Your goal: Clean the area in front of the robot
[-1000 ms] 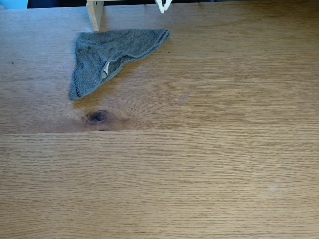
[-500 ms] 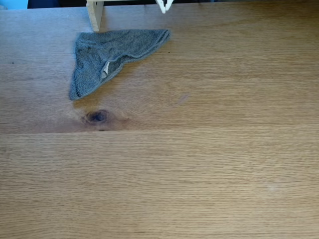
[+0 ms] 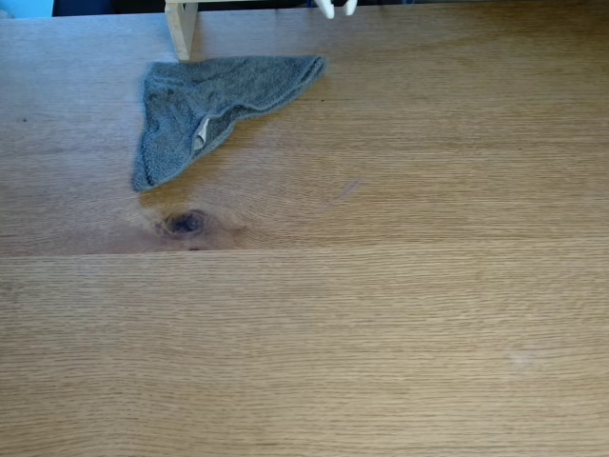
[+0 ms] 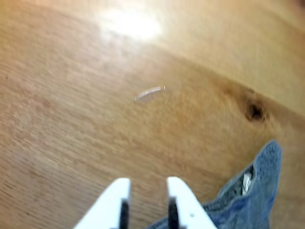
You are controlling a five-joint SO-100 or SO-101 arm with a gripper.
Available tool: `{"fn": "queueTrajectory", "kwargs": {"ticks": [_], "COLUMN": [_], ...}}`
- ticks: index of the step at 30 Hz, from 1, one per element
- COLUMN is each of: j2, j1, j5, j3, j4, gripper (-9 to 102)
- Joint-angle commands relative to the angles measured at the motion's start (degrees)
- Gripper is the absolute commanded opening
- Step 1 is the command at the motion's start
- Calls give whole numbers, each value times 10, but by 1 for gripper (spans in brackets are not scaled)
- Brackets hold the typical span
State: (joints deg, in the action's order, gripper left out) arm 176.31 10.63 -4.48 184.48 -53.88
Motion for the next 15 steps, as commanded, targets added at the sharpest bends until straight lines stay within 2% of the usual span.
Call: {"fn": "queueTrajectory", "kwargs": {"ticks": [1, 7, 10, 15], "j2": [-200, -394, -446, -529], "j1": [-11, -73, -136, -269], "j5": [18, 77, 83, 74], "j3": [-93, -323, -396, -451], "j4": [54, 17, 30, 101], "gripper": [15, 23, 31, 35]}}
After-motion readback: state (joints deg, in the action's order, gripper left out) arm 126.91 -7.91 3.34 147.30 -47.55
